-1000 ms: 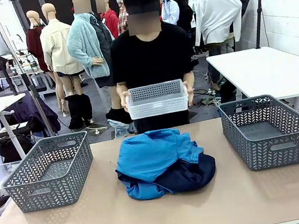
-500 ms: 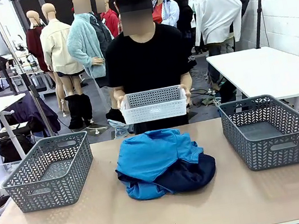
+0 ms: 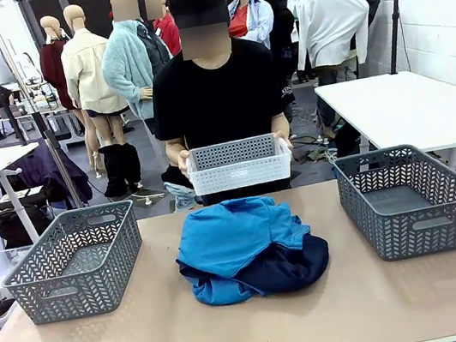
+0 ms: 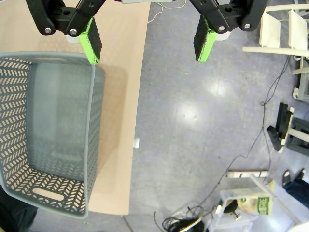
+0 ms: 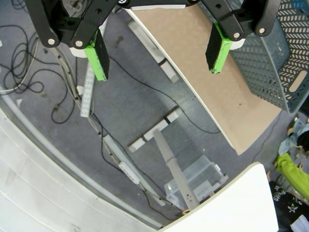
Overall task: Sort the tops and bottoms.
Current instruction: Lift clothes from the center of the table with your left hand.
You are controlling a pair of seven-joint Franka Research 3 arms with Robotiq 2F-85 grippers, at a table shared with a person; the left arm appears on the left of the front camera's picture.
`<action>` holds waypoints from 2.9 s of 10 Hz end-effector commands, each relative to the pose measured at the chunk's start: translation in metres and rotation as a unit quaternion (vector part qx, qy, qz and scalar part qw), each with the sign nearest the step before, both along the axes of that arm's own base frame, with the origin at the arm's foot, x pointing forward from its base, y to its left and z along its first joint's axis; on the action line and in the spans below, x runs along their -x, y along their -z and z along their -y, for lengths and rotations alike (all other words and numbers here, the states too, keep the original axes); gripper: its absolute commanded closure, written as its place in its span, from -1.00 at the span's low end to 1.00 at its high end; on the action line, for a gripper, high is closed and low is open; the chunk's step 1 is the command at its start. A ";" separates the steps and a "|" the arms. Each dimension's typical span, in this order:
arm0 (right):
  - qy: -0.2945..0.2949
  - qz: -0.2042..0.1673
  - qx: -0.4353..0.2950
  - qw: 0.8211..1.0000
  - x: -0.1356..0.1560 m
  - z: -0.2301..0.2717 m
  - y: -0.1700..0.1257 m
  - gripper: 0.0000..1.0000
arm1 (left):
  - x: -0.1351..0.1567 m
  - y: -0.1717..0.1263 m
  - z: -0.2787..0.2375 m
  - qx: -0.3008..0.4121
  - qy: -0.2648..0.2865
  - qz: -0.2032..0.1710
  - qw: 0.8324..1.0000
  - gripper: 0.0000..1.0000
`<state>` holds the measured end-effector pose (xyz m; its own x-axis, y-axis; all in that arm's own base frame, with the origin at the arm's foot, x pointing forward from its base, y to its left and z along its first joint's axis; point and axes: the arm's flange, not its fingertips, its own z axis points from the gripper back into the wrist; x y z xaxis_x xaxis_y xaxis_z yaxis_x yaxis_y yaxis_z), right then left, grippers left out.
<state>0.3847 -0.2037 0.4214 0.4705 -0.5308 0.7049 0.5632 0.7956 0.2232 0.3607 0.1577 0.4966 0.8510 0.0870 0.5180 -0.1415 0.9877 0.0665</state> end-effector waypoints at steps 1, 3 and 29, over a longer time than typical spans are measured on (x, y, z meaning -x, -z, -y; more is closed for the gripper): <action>-0.003 -0.006 0.005 1.000 0.001 0.000 -0.001 -1.00 | 0.000 0.000 0.000 -0.004 0.001 0.003 1.000 -1.00; -0.003 -0.006 0.005 1.000 0.001 0.000 -0.001 -1.00 | 0.000 0.000 0.000 -0.004 0.001 0.003 1.000 -1.00; -0.003 -0.006 0.005 1.000 0.001 0.000 -0.001 -1.00 | 0.000 0.000 0.000 -0.004 0.001 0.003 1.000 -1.00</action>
